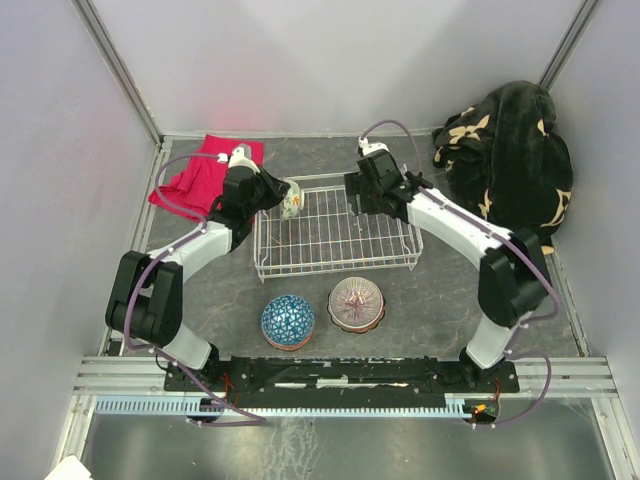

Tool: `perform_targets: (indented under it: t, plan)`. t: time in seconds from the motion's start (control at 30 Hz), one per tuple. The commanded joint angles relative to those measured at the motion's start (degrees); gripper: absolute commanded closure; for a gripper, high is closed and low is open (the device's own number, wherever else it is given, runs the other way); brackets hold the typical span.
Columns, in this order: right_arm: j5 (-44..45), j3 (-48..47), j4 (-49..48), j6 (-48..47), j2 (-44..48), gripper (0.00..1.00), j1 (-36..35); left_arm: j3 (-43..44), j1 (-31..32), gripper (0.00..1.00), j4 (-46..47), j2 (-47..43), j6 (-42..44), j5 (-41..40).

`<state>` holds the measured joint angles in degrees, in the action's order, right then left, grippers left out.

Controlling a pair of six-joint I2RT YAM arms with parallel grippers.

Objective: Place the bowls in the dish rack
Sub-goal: Place the bowl in the dish rack.

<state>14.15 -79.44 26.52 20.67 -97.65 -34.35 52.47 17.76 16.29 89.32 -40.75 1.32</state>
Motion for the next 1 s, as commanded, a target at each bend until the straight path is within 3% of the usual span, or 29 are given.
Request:
perform_targets:
  t: [0.0, 0.23, 0.47, 0.97]
  plan:
    - [-4.92, -5.69, 2.87, -0.08, -7.15, 0.14, 0.02, -1.87, -1.56, 0.97, -13.16, 4.1, 5.43, -8.11]
    - [-2.6, -11.31, 7.98, -0.8, -15.19, 0.16, 0.06, -1.9, -1.63, 0.97, -12.77, 4.83, 5.67, -7.74]
    - [4.28, -15.46, 13.83, -0.73, -20.16, 0.23, 0.07, -1.6, -2.39, 0.97, -15.36, 4.87, 6.53, -9.41]
    - [3.37, -14.45, 13.52, 0.04, -19.22, 0.26, 1.19, -2.5, -5.09, 0.87, -22.43, 2.5, 9.24, -14.56]
